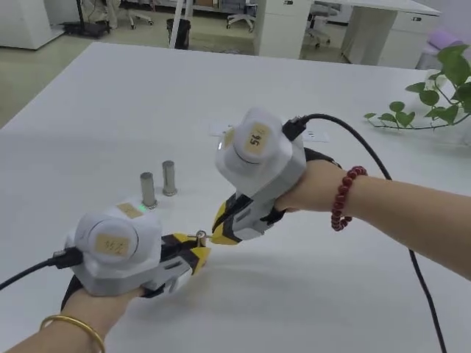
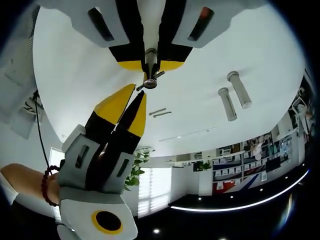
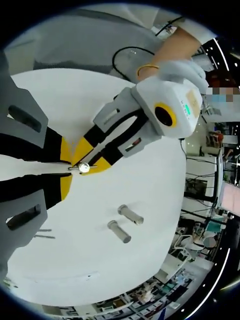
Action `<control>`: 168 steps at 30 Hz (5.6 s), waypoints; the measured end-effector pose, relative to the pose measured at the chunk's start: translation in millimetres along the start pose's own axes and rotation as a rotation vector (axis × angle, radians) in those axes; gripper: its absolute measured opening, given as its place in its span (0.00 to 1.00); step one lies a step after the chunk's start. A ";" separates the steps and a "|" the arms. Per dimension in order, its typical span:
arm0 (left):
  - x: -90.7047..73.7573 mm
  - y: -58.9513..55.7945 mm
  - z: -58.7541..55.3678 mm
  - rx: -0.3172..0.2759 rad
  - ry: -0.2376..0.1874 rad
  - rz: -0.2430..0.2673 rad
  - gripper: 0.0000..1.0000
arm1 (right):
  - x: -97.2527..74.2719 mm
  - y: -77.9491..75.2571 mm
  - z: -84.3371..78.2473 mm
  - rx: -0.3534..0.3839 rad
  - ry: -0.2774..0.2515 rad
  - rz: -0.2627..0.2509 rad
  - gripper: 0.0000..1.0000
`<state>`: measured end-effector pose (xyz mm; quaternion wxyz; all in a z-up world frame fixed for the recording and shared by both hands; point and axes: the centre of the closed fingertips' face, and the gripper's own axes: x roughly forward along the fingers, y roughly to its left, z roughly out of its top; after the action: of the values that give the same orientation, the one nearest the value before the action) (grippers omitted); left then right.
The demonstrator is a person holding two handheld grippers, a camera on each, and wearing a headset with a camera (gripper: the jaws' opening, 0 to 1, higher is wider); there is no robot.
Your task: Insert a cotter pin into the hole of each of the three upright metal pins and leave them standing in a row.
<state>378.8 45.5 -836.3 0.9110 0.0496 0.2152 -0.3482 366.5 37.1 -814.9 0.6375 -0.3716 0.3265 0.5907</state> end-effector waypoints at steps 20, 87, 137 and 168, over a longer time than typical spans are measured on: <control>-0.1 1.3 -0.9 -0.051 -0.018 -0.003 0.07 | 4.2 0.1 0.6 -0.033 0.011 -0.017 0.03; -60.0 -4.3 12.1 -0.033 -0.049 -0.040 0.63 | 20.1 -5.9 30.4 0.058 -0.141 0.012 0.10; -77.8 -1.2 3.5 -0.067 -0.024 -0.003 0.74 | 23.9 -18.6 60.2 0.174 -0.262 0.047 0.27; -98.0 9.0 12.7 -0.061 -0.068 0.091 0.81 | 65.5 -113.2 87.6 0.468 -0.455 -0.216 0.29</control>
<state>324.1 109.3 -783.6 0.9338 0.0199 0.1922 -0.3012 483.0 142.9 -816.3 0.8207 -0.1065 0.2613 0.4969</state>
